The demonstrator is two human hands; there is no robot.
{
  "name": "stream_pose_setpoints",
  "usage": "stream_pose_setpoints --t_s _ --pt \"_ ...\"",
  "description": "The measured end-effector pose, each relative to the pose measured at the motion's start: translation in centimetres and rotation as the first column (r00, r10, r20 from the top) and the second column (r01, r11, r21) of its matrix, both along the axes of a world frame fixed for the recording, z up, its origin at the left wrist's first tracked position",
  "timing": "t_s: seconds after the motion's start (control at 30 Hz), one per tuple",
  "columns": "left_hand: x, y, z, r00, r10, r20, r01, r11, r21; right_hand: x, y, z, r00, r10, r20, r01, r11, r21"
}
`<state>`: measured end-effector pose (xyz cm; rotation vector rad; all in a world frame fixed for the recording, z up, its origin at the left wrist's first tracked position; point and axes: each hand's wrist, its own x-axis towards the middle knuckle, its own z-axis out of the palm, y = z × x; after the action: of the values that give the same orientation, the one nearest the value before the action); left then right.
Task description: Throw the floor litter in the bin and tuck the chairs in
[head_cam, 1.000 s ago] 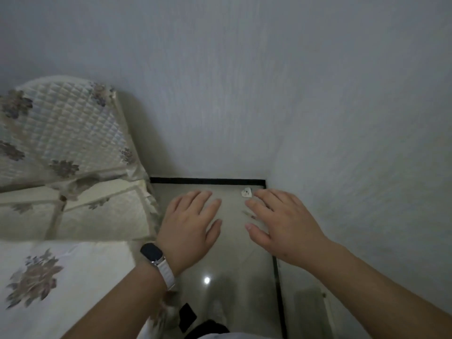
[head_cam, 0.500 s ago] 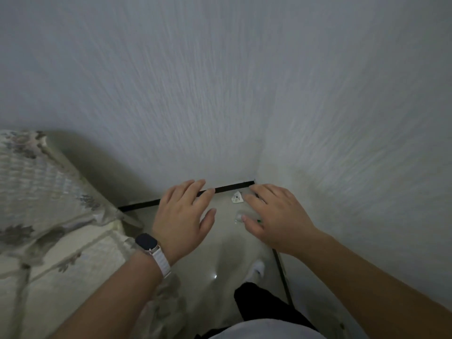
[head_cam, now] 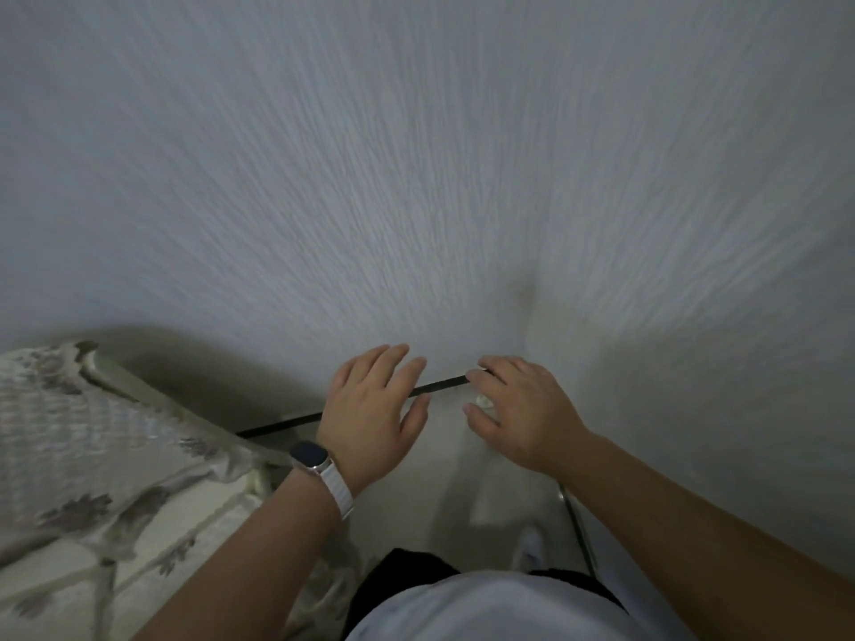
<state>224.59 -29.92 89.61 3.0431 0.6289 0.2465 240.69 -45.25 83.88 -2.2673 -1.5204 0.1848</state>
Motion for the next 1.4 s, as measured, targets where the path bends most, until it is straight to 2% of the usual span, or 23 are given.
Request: stream_pose_setpoints --t_s 0.1,0.3,0.57,0.77,0.93,1.2,1.4 --pt "1.9 2.2 -1.2 0.997 -0.083 -0.004 0.083 0.997 -0.006 1.2 0.8 -0.5 0.999 -0.029 -0.014 0.029 0.999 0.018" --pt "6.1 7.9 -5.6 0.963 -0.268 -0.037 0.265 0.962 -0.065 2.9 2.0 -2.2 0.993 -0.122 0.007 0.122 0.988 -0.098" --pt "11.3 15.5 -12.2 0.855 -0.519 -0.016 0.5 0.831 -0.244 2.2 6.4 -5.0 0.948 -0.31 0.069 0.317 0.926 -0.203" --pt "13.8 18.2 -19.3 0.853 -0.518 -0.06 0.464 0.806 -0.368 2.8 7.5 -9.3 0.879 -0.477 0.012 0.469 0.859 -0.206" --pt "16.1 17.1 -28.9 0.89 -0.451 -0.071 0.388 0.829 -0.403 5.3 6.7 -19.2 0.886 -0.464 -0.012 0.441 0.849 -0.29" --pt "17.2 14.2 -49.8 0.934 -0.332 -0.129 0.234 0.845 -0.48 7.2 6.0 -41.1 0.854 -0.506 -0.122 0.433 0.821 -0.373" --pt "17.6 13.7 -64.9 0.911 -0.348 -0.222 0.183 0.822 -0.54 7.3 4.5 -56.4 0.832 -0.529 -0.165 0.416 0.793 -0.446"
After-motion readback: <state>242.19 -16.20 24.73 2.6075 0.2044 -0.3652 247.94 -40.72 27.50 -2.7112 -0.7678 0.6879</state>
